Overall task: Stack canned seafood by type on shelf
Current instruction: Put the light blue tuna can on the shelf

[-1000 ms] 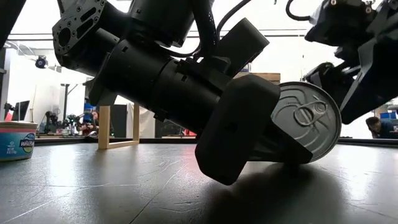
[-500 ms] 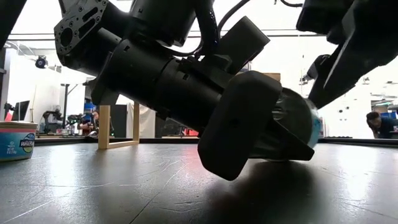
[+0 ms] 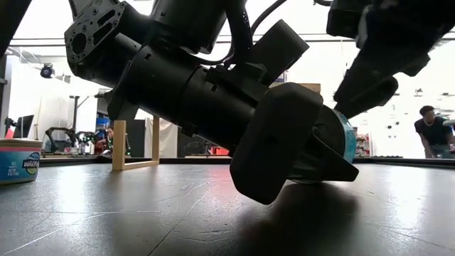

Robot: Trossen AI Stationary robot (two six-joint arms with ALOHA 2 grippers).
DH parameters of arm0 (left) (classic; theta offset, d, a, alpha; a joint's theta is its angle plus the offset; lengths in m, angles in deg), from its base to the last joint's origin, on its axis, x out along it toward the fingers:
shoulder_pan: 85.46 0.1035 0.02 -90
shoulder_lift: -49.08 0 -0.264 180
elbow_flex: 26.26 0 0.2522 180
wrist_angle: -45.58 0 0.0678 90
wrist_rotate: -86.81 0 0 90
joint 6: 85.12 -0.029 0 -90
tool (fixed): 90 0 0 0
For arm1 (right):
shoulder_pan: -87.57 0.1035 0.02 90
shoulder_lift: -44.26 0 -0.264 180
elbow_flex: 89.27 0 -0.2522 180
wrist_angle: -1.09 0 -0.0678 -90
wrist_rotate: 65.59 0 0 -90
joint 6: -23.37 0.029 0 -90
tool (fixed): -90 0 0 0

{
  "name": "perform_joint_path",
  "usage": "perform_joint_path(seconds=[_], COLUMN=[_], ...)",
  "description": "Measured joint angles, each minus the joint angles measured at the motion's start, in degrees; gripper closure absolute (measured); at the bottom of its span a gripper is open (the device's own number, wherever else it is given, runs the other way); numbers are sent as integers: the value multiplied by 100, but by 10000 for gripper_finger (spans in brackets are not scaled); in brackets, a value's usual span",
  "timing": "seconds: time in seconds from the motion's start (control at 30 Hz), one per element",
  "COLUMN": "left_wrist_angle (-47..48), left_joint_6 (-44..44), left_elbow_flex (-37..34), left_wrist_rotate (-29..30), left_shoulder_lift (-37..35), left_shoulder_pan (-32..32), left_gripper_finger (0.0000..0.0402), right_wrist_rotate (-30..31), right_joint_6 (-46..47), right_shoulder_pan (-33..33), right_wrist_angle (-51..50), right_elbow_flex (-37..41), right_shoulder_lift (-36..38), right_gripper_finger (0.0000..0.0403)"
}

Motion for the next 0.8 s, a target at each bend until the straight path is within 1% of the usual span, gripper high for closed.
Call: perform_joint_path(seconds=[0.17,0.23,0.33,0.4,0.47,0.53,0.6,0.73,0.8], left_wrist_angle=[-41,-114,-156,-179,-211,-219,-244,-187,-22], left_joint_6=[3,61,47,5,-43,-70,-105,-324,-510], left_elbow_flex=[0,0,0,0,0,0,0,0,0], left_wrist_rotate=[2,-26,-35,-35,-34,-33,-29,111,447], left_shoulder_lift=[47,99,107,109,109,109,107,3,-130], left_shoulder_pan=[0,0,0,-4,-18,-31,-55,-167,-263], left_gripper_finger=[402,402,402,402,402,402,402,402,401], right_wrist_rotate=[10,7,-28,-27,-29,-32,-27,-16,66], right_joint_6=[-52,-9,102,128,130,134,137,121,127], right_shoulder_pan=[-96,-147,-198,-200,-196,-189,-192,-189,-155], right_wrist_angle=[12,-172,-544,-781,-934,-978,-1040,-1251,-1436], right_elbow_flex=[-255,-385,-667,-854,-993,-1094,-1137,-1101,-1064], right_shoulder_lift=[-392,-594,-845,-965,-1048,-1089,-1097,-981,-827], right_gripper_finger=[72,72,81,96,117,148,187,282,280])
